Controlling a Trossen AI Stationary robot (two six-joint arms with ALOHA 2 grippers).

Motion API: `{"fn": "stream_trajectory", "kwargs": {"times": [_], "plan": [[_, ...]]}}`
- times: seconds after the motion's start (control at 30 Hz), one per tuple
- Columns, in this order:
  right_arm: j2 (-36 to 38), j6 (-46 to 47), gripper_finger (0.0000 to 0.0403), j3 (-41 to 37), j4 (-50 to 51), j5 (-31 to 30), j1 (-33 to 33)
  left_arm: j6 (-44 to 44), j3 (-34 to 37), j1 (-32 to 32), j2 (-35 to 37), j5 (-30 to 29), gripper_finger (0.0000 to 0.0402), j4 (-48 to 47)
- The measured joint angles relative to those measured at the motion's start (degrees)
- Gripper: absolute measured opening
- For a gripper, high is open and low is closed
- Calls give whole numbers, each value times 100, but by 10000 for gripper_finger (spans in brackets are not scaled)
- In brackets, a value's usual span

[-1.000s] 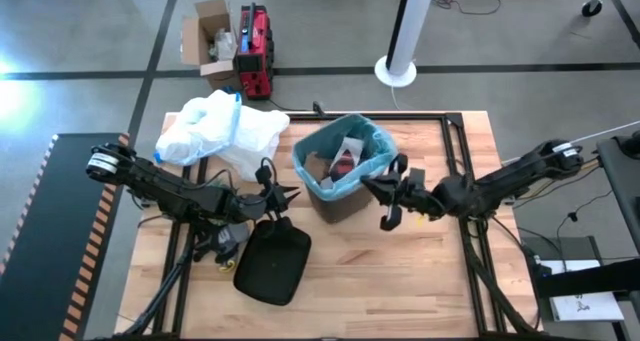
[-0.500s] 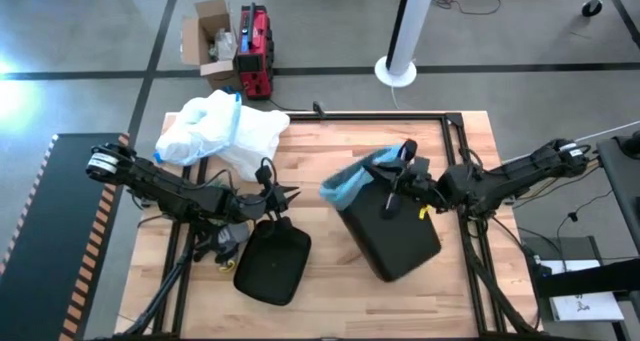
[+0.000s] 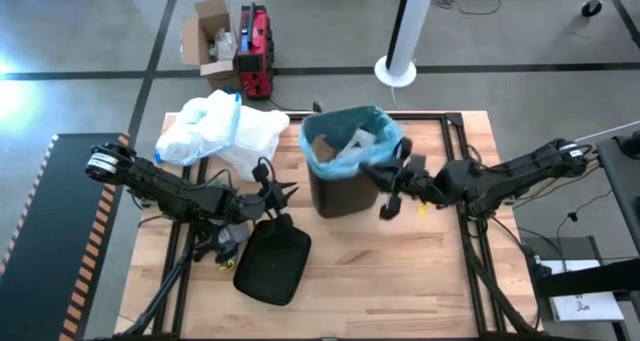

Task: Place trash/remove bag and relplace

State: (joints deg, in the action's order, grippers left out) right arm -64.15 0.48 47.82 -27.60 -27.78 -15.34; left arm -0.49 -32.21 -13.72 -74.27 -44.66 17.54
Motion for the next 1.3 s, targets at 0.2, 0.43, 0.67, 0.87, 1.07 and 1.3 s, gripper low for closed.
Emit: {"fn": "stream_trajectory", "kwargs": {"times": [0.2, 0.43, 0.67, 0.87, 1.07, 1.3], "plan": [[-422, 531, 0, -316, 88, 99, -577, -2, 0, -12, 10, 2, 43, -13], [-754, 908, 0, -382, 312, -86, -1026, 129, 0, -12, 49, -22, 43, 69], [-540, 408, 0, -371, 251, -973, -1038, 661, -211, -13, 213, -48, 43, 531], [-276, 4, 0, -320, 283, -1087, -1001, 989, -635, -18, 235, -46, 43, 314], [-285, 504, 0, -320, 945, -1154, -962, 1051, -840, -71, 211, 48, 43, 256], [-395, 562, 0, -322, 966, -1253, -861, 1042, -922, -243, 209, 491, 43, 259]]}}
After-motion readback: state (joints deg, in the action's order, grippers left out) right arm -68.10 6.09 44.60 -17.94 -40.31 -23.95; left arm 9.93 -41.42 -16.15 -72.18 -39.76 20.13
